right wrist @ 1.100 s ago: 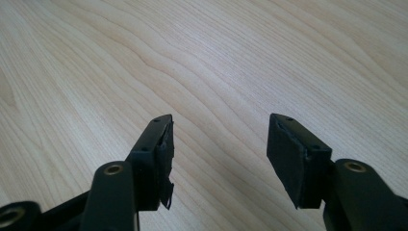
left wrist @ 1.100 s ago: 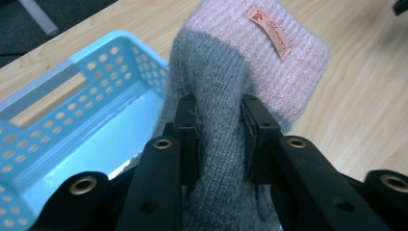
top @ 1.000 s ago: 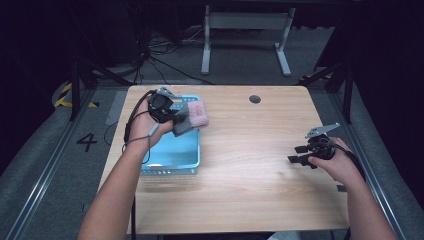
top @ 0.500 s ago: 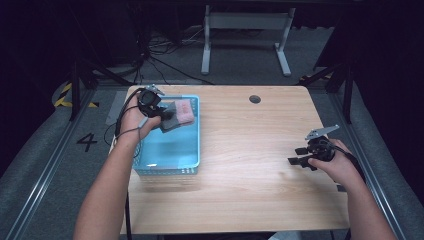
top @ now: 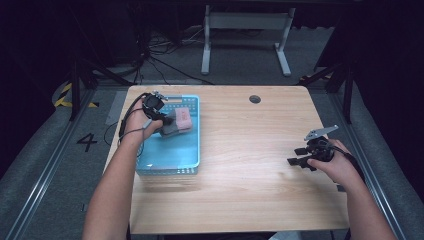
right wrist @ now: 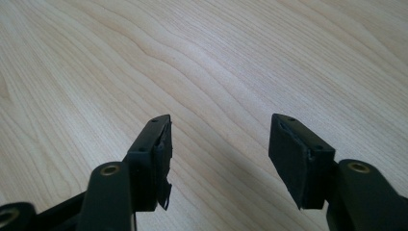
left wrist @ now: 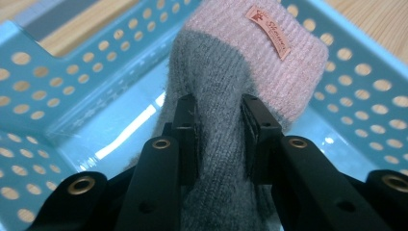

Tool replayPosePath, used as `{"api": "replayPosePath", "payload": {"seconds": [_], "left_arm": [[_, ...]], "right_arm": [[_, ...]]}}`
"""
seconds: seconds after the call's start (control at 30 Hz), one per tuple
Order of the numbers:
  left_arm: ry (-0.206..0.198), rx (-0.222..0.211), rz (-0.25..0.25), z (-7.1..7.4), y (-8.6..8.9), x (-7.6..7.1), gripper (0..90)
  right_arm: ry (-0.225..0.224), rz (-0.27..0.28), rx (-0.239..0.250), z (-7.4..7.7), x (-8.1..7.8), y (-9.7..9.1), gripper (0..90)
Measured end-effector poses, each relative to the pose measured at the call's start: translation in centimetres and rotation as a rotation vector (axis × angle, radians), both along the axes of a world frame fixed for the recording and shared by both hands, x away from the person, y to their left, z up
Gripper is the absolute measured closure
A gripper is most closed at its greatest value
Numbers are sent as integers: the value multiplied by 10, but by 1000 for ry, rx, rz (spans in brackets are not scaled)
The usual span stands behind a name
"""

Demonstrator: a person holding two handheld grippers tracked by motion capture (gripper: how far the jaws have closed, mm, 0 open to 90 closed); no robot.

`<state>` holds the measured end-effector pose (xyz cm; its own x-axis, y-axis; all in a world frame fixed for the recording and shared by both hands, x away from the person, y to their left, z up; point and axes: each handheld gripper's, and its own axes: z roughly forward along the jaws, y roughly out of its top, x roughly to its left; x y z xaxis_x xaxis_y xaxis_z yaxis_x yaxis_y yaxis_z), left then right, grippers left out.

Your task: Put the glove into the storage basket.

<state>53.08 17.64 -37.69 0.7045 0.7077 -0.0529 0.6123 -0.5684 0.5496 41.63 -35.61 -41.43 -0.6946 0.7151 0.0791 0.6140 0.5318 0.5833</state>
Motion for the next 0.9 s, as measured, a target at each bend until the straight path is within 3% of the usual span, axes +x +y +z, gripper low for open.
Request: {"api": "replayPosePath", "payload": {"seconds": [0.43, 0.9], "left_arm": [[69, 47, -25, -19, -10, 8, 710], [68, 60, -37, -36, -20, 17, 689]], "right_arm": [[0, -1, 1, 0, 0, 1, 410], [-5, -9, 4, 0, 0, -1, 407]]}}
